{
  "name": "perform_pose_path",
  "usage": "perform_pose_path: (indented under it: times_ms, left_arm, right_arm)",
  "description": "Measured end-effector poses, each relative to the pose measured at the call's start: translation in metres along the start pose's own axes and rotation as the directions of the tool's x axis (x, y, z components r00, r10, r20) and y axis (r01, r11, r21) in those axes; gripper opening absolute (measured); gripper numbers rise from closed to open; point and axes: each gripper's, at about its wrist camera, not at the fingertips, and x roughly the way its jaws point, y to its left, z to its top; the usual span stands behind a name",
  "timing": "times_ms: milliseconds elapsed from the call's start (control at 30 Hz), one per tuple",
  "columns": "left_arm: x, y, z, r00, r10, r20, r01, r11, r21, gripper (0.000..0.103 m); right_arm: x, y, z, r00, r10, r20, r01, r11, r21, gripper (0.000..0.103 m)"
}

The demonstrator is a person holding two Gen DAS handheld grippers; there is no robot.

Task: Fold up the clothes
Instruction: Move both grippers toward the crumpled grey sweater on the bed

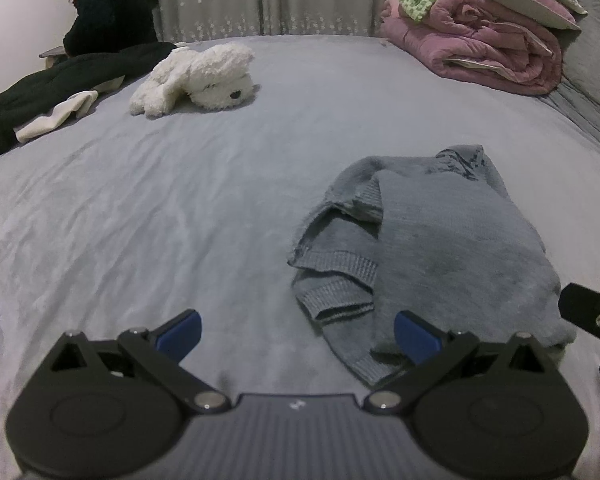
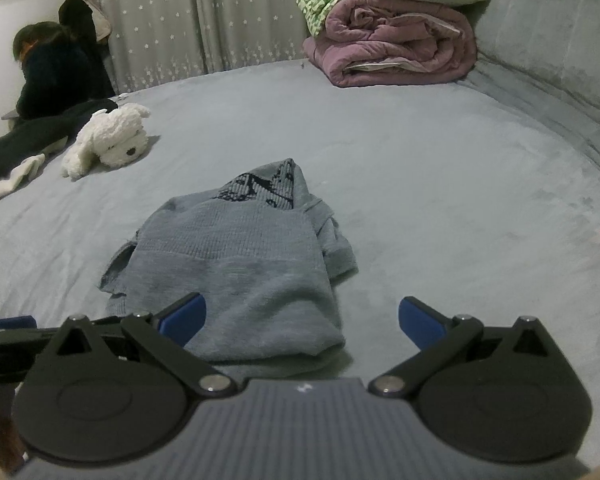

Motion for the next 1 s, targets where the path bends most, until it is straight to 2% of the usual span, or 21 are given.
perform_pose_path:
  times_ms: [467, 733, 867, 1000]
  left_arm:
    - [0.012, 0.001, 0.002, 1.000, 0.023, -0.007, -0.023, 0.999, 0.030, 0.103]
    - [0.041, 0.000, -0.007, 0.995, 0.102, -0.014, -0.100, 0.991, 0.089, 0.103]
    - [0.047, 0.006, -0.010, 0.997, 0.071, 0.012, -0.072, 0.993, 0.091, 0.103]
    - [0.052, 0.019, -0.017, 0.999, 0.001, 0.049, -0.004, 0.998, 0.060, 0.103]
  right_arm:
    - [0.018, 0.001, 0.001, 0.999, 0.008, -0.045, -0.007, 1.000, 0.012, 0.103]
    - [0.046, -0.001, -0.006, 0.993, -0.003, -0.117, 0.005, 1.000, 0.018, 0.103]
    - [0.059, -0.005, -0.010, 0.987, 0.005, -0.159, 0.000, 1.000, 0.028, 0.103]
    - [0.067, -0.009, -0.014, 0.983, 0.024, -0.181, -0.013, 0.998, 0.059, 0.103]
